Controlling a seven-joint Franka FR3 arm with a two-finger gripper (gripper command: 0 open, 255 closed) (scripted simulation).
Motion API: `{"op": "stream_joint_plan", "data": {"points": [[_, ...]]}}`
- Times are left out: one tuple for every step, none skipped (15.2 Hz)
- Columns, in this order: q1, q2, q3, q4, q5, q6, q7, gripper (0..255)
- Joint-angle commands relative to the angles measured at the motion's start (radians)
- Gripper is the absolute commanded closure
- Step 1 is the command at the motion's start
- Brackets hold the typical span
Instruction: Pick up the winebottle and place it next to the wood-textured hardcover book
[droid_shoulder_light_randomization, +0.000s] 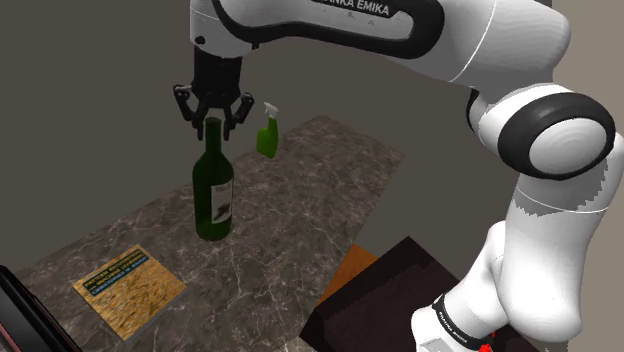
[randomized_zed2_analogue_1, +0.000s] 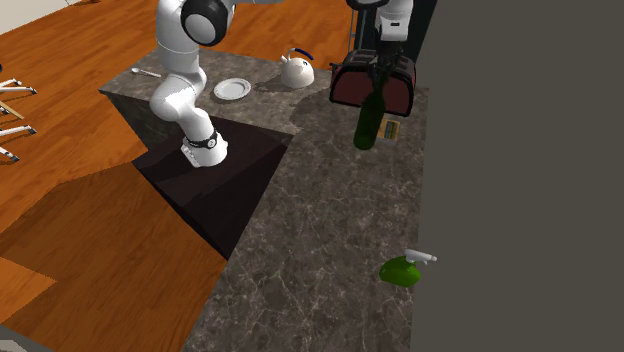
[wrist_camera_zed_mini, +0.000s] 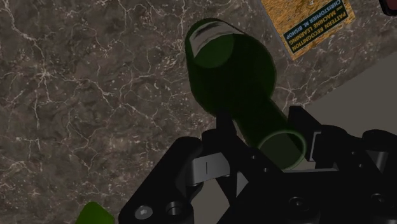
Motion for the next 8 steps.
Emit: {"op": "stream_joint_plan", "data": {"points": [[0.008,0.007,0.002,-0.008,-0.003,0.016,0.012,255],[0.007,0.005,0.002,-0.026,-0.002,0.031,0.012,255],[0.006,0.002,0.002,-0.043,-0.002,0.046,0.011,255],[0.005,0.0,0.002,-0.06,-0.002,0.061,0.011,255],[0.004,-0.001,0.002,-0.076,-0.001,0.075,0.011,255],[0.003,-0.003,0.002,-0.091,-0.001,0.089,0.011,255],[0.003,-0.004,0.001,-0.106,-0.001,0.103,0.011,255],[0.002,-0.005,0.001,-0.121,-0.001,0.117,0.011,255]]}}
